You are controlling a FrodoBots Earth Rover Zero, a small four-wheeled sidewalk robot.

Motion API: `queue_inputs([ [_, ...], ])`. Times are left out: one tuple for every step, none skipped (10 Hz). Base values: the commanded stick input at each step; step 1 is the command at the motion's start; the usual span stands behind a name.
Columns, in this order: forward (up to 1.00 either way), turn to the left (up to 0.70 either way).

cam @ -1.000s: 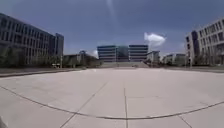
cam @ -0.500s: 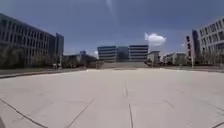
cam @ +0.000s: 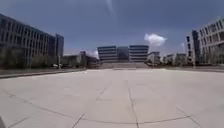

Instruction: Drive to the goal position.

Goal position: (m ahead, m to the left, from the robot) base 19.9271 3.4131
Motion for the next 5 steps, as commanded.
queue_inputs([
  [0.83, -0.02],
  [0.84, -0.02],
  [0.85, -0.02],
  [0.85, -0.02],
  [0.85, -0.02],
])
